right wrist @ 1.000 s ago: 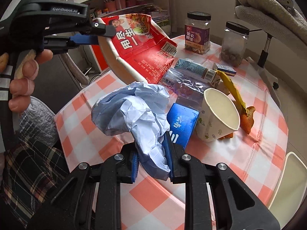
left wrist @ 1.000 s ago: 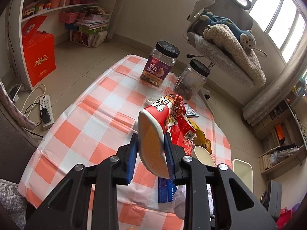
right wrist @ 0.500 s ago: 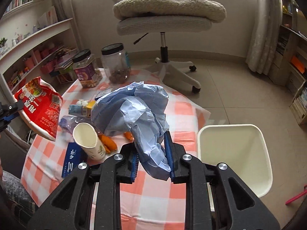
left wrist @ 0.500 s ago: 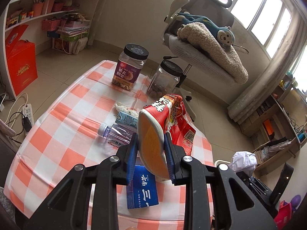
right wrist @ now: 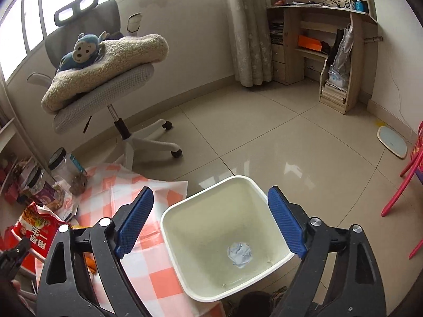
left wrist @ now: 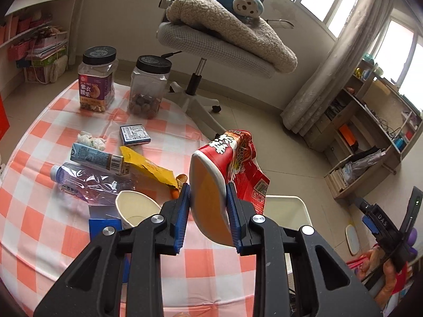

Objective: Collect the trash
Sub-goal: 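Drop the crumpled paper into the white bin with the right tool while the left tool drops the red cup, then move both tools back over the table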

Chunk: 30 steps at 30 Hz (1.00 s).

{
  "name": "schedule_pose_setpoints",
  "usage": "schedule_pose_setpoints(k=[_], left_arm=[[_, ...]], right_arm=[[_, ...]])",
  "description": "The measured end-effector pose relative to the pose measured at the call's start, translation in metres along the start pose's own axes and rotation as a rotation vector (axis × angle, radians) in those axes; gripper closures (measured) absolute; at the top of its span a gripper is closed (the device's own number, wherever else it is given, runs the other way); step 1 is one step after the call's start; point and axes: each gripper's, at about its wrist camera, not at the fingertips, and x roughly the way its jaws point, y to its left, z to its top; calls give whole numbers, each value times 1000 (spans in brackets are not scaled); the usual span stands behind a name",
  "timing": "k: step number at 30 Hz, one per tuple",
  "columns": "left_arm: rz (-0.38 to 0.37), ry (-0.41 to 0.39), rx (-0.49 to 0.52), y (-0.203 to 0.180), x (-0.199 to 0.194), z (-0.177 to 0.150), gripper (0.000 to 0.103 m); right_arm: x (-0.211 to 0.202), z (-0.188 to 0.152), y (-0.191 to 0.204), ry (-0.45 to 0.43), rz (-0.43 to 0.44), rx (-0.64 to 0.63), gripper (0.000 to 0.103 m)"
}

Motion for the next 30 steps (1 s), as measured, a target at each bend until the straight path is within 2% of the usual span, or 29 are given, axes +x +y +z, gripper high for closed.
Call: schedule_pose_setpoints(k=[5, 12, 15, 16, 17, 21, 28, 30], left_arm=[[-50, 73, 67, -56, 39, -12, 75], [-117, 161, 111, -127, 86, -33, 75], [-159, 204, 114, -153, 103, -36, 68], [-155, 216, 118, -160, 107, -37, 60], [-154, 214, 123, -166, 108, -37, 53], [-125, 168, 171, -172, 97, -34, 48], [32, 19, 242, -143, 64, -25, 36], [86, -37, 269, -135, 53, -24, 28]], right_arm=[[-13, 12, -24, -72, -30, 49, 13], [-25, 25, -67, -109, -29, 148, 12], [-27, 28, -80, -119, -43, 174, 11], [-27, 28, -83, -120, -50, 178, 11], [-27, 28, -85, -120, -55, 179, 11], [-26, 24, -84, -117, -71, 146, 9], [-24, 12, -50, -132, -106, 9, 7], [-24, 6, -34, -142, -113, -42, 7]])
